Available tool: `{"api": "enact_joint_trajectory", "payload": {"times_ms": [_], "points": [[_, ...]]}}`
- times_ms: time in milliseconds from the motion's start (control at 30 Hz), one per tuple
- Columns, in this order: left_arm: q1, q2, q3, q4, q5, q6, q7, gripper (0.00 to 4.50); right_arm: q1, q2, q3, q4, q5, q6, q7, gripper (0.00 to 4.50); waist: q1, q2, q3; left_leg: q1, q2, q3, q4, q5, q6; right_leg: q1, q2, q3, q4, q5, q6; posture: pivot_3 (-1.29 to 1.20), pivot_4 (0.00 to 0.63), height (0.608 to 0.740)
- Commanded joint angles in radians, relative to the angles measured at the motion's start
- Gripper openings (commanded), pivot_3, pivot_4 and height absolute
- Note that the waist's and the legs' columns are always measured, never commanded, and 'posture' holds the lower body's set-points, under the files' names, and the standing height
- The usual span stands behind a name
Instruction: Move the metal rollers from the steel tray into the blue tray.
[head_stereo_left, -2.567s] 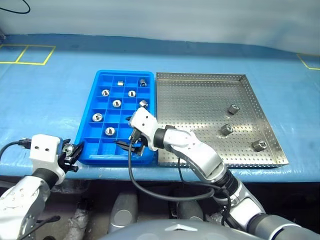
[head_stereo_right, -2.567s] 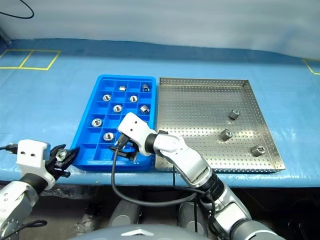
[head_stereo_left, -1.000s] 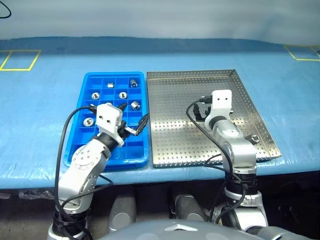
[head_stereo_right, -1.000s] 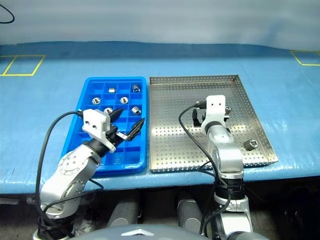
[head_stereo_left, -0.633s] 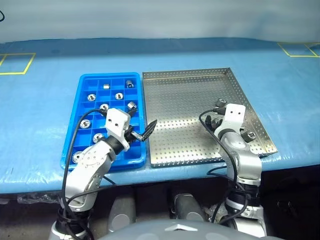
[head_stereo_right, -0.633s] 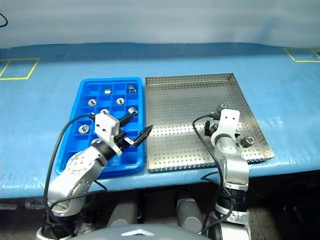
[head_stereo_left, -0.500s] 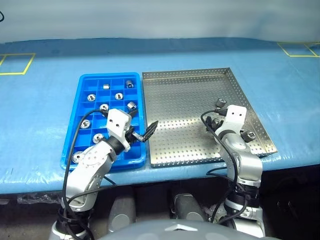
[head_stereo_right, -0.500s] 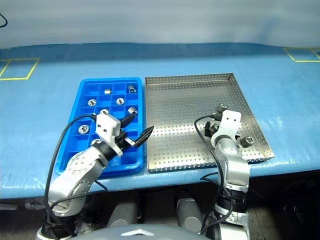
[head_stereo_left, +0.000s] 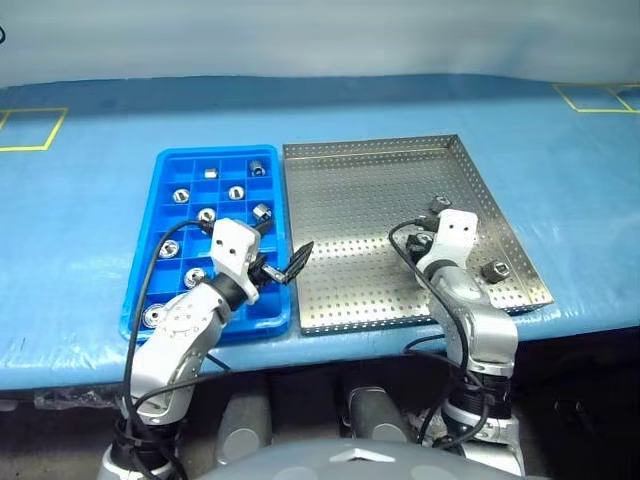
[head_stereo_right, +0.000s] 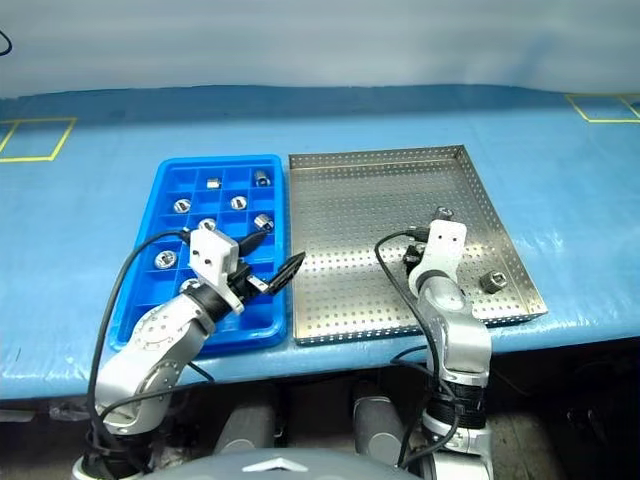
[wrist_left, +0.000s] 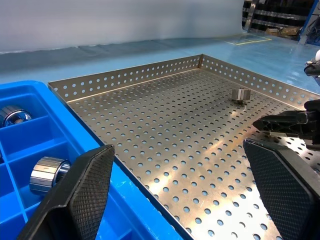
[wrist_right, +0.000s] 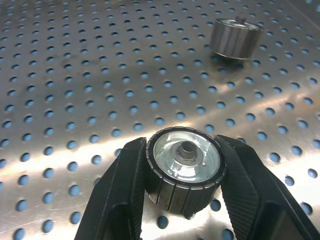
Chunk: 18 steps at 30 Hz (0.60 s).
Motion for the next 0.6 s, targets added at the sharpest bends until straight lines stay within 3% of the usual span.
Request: {"api": "enact_joint_trajectory", "payload": {"times_ms": [33,267,600], "points": [[0.016,-0.013,0.043,-0.036,0.004,-0.045,0.034,4.50,-0.082,-0.010,0.076,-0.058,0.007,0.003,0.038,1.78,0.002,0.000,0.000,0.000,0.000,0.000,0.000,0.000,0.000,0.000,0.000,0.000,0.000,0.000,0.000,0.08,0.150,0.740],[0.112,-0.038,0.196,-0.110,0.010,-0.075,0.146,4.50,-0.313,0.040,0.276,0.070,0.015,-0.032,0.151,1.77,0.012,0.001,0.000,0.000,0.001,-0.001,-0.001,0.000,0.000,0.000,0.001,-0.001,0.001,0.001,-0.001,0.17,0.150,0.740],[0.247,-0.039,0.287,-0.195,0.015,-0.089,0.206,4.50,-0.408,0.119,0.438,0.289,-0.010,-0.153,0.253,1.77,0.080,0.000,0.000,-0.002,-0.001,-0.002,-0.001,0.000,0.000,0.000,-0.001,-0.003,-0.002,0.002,-0.004,0.26,0.150,0.740]]}}
